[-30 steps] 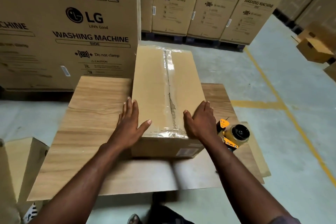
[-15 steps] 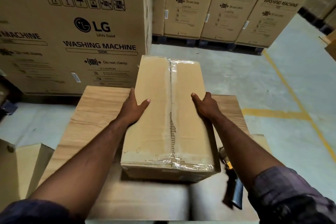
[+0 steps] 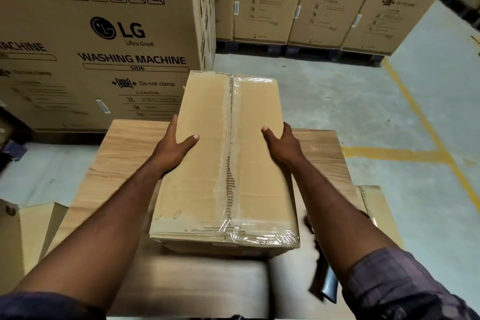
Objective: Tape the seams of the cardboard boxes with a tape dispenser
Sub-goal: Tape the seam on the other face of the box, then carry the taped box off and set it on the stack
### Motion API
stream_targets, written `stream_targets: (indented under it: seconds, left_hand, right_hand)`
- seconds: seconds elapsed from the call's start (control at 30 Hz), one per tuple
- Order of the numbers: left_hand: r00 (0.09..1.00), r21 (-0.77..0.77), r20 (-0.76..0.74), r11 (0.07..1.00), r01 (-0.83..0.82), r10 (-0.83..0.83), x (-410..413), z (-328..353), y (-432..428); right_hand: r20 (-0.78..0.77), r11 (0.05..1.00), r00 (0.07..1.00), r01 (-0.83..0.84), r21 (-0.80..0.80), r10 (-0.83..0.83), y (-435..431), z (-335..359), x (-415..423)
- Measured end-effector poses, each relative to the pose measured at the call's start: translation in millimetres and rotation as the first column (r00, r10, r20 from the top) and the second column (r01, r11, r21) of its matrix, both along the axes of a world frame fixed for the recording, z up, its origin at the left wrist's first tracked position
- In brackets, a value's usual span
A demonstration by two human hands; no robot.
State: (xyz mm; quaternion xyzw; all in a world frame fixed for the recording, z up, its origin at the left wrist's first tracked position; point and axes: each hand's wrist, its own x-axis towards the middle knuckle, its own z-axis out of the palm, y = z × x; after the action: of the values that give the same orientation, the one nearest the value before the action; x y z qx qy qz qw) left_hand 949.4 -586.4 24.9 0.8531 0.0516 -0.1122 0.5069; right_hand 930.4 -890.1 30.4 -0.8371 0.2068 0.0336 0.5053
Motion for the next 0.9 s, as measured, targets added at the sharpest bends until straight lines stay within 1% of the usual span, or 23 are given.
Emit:
stream_targets:
  seconds: [0.1,0.27,0.43,0.53,0.7,0.9]
  left_hand:
    - [1.0,-0.028,-0.009,1.0,0.01,-0.011,-2.1,4.4,-5.2]
    - [1.0,-0.017,0.009,1.0,0.024,-0.024,-11.9,19.6,-14.1]
    - [0.998,-0.013,0.059,1.0,0.022,-0.021,-25.3,48.0,-23.5]
    - [0.998,-0.023,0.057,0.999,0.031,-0.03,-37.3,67.1,-27.5]
    - [0.997,-0.047,0.074,0.999,0.006,-0.003,-76.7,90.6,-35.5]
    - [0.982,-0.094,0.18,0.993,0.078,-0.06,-159.8,108.7,-42.3]
  right_hand:
    - [-0.004,1.0,1.0,-0.011,0.018,0.011,-4.9,0.3,-0.4]
    - [-0.005,1.0,1.0,-0.024,0.007,0.024,-16.8,4.9,-4.5]
    - [0.026,0.999,0.999,-0.032,0.007,0.032,-30.0,26.9,-9.0]
    - [0.042,0.999,0.999,-0.035,-0.005,0.035,-37.4,42.6,-19.2]
    - [0.064,0.999,0.997,-0.034,0.005,0.033,-47.3,62.7,-55.9]
    - [0.116,0.998,0.992,-0.05,0.023,0.047,-55.9,83.4,-134.5]
